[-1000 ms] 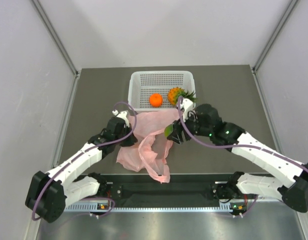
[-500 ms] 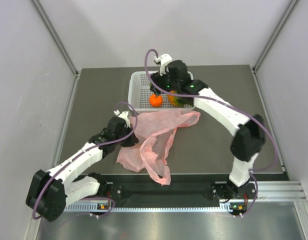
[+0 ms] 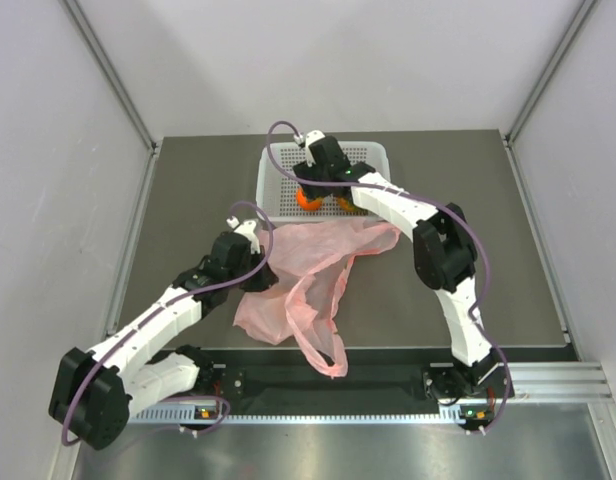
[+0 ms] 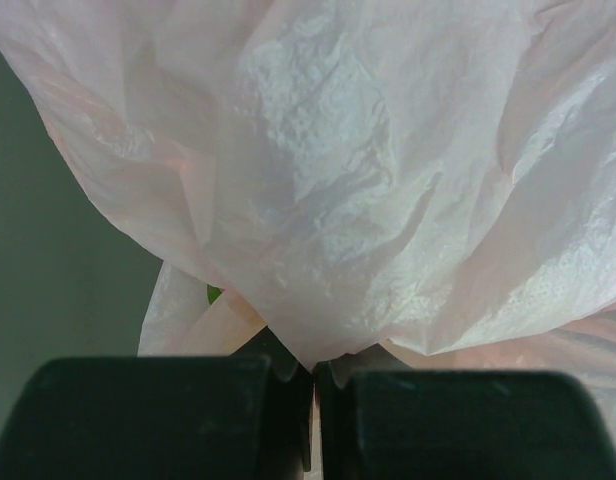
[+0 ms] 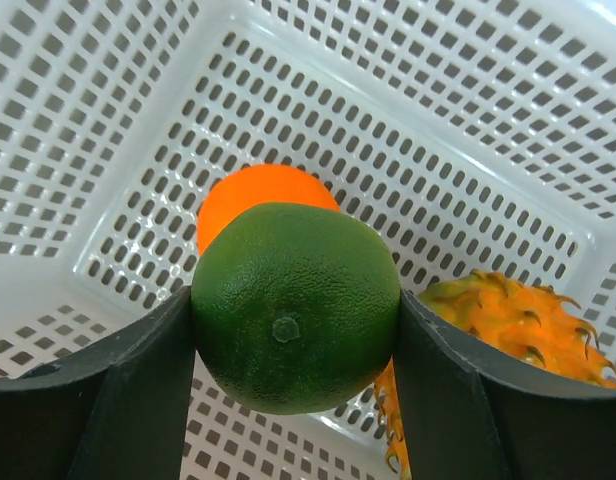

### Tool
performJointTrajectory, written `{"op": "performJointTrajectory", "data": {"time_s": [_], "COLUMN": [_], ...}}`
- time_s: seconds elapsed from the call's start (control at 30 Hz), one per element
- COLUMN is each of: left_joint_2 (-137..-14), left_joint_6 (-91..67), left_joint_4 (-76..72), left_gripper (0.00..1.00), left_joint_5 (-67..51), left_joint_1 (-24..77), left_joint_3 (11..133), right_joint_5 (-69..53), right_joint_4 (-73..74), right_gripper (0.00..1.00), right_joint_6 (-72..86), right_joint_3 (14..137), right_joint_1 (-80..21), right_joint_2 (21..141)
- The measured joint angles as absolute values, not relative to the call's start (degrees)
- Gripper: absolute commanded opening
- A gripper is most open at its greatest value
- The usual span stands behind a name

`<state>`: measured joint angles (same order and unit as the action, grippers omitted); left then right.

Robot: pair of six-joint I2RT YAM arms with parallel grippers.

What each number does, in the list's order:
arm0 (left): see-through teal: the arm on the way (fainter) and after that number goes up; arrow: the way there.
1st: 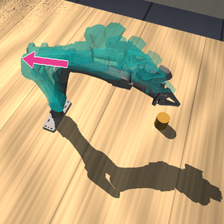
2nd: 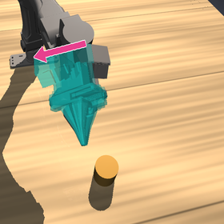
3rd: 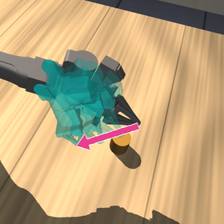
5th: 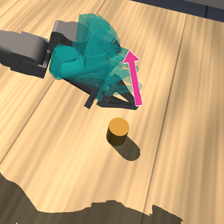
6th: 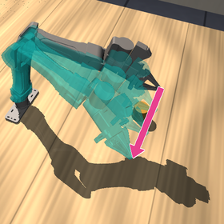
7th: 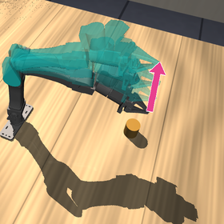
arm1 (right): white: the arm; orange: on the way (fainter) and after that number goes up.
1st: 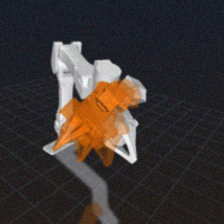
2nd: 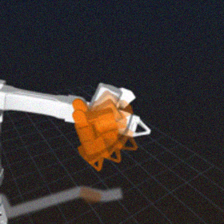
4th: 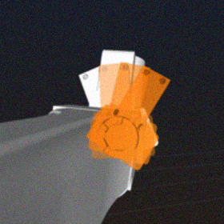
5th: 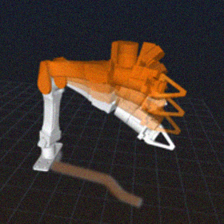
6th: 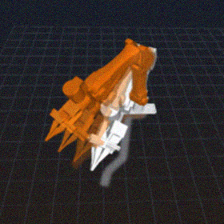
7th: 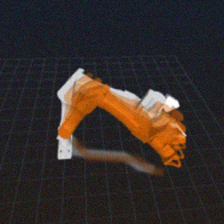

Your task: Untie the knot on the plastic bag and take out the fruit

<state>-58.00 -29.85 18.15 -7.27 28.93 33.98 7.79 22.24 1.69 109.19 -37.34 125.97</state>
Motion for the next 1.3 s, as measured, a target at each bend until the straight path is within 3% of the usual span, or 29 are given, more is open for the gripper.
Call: {"op": "performJointTrajectory", "data": {"time_s": [0.07,0.17,0.4,0.57,0.93,1.13,1.3], "left_joint_2": [-58.0,-58.0,-58.0,-58.0,-58.4,-60.2,-61.7], "left_joint_6": [-29.8,-29.8,-29.5,-29.0,-28.6,-28.8,-29.3], "left_joint_4": [18.2,18.2,18.5,18.9,23.3,23.8,24.6], "left_gripper": [0.00,0.00,0.00,0.00,0.00,0.00,0.00], "left_joint_5": [-7.3,-7.3,-7.7,-8.0,-11.3,-14.2,-15.6], "left_joint_1": [28.9,28.9,28.9,28.9,28.9,28.9,29.3], "left_joint_3": [34.0,34.1,35.8,37.0,48.4,53.7,55.8], "right_joint_5": [7.9,8.1,9.3,10.7,3.7,-2.4,-4.0], "right_joint_4": [22.9,22.8,24.0,23.7,22.2,25.5,25.3], "right_gripper": [0.80,0.99,1.00,1.00,1.00,1.00,1.00], "right_joint_6": [1.7,2.1,2.0,2.6,8.7,13.1,15.3], "right_joint_3": [109.0,107.2,105.1,100.6,62.5,43.0,34.8], "right_joint_1": [-37.3,-37.3,-37.3,-37.3,-37.5,-42.2,-43.5], "right_joint_2": [126.0,125.0,117.3,104.3,56.9,45.7,42.3]}}
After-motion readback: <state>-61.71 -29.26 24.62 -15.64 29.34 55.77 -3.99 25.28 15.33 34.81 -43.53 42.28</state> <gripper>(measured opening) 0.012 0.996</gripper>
